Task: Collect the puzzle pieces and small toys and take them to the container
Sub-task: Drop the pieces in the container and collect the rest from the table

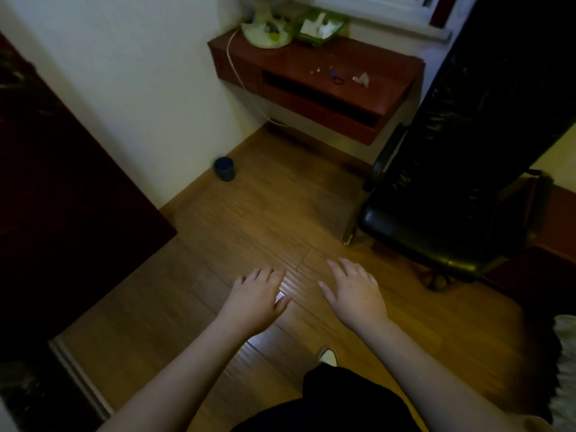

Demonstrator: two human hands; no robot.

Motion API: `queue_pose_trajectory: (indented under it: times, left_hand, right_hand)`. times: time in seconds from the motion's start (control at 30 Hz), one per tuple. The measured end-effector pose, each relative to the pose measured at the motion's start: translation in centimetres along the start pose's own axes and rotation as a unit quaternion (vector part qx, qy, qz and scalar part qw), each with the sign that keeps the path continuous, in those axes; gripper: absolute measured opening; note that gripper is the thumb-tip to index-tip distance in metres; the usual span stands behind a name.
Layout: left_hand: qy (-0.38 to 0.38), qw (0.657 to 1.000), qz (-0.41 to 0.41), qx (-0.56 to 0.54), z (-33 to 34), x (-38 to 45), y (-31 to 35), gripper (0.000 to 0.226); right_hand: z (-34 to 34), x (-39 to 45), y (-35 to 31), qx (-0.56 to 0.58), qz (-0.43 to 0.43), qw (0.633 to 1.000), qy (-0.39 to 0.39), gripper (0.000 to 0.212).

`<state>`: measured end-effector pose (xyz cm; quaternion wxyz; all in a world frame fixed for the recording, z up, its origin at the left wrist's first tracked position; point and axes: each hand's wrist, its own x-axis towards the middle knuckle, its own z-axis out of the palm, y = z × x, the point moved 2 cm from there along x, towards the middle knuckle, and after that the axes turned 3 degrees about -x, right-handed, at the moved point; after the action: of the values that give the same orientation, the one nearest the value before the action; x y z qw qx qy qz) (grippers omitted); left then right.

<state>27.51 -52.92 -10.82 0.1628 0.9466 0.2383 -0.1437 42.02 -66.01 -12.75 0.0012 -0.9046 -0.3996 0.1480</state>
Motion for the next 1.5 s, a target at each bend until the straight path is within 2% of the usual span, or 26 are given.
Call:
queue_pose_trajectory:
  times: [0.27, 0.67, 0.93, 1.1, 1.5]
  left_hand:
    - [0.022, 0.999, -0.022, 0.013, -5.0, 7.6, 1.0, 0.059]
    - [0.023, 1.000, -0.009, -0.004, -9.1, 18.3, -6.2, 0.060]
    - [0.051, 0.998, 0.027, -0.008, -15.4, 27.0, -14.5, 0.060]
    - [0.074, 0.995, 0.065, 0.010, -19.1, 32.3, -16.8, 0.059]
    - [0.036, 0.995, 0.095, 0.005, -22.0, 44.5, -17.0, 0.060]
  right_hand:
    - [-4.5, 8.4, 3.2, 0.012, -0.037, 0.999, 0.013, 0.064]
    - [-7.1, 21.3, -1.5, 0.035, -0.063, 0.997, 0.000, 0.065]
    - [-10.7, 31.6, -6.1, 0.020, -0.018, 0.999, 0.017, 0.064]
    - [-12.9, 36.3, -7.5, 0.033, 0.015, 0.998, 0.051, 0.064]
    - [-15.3, 47.0, -3.0, 0.054, 0.050, 0.996, 0.041, 0.064]
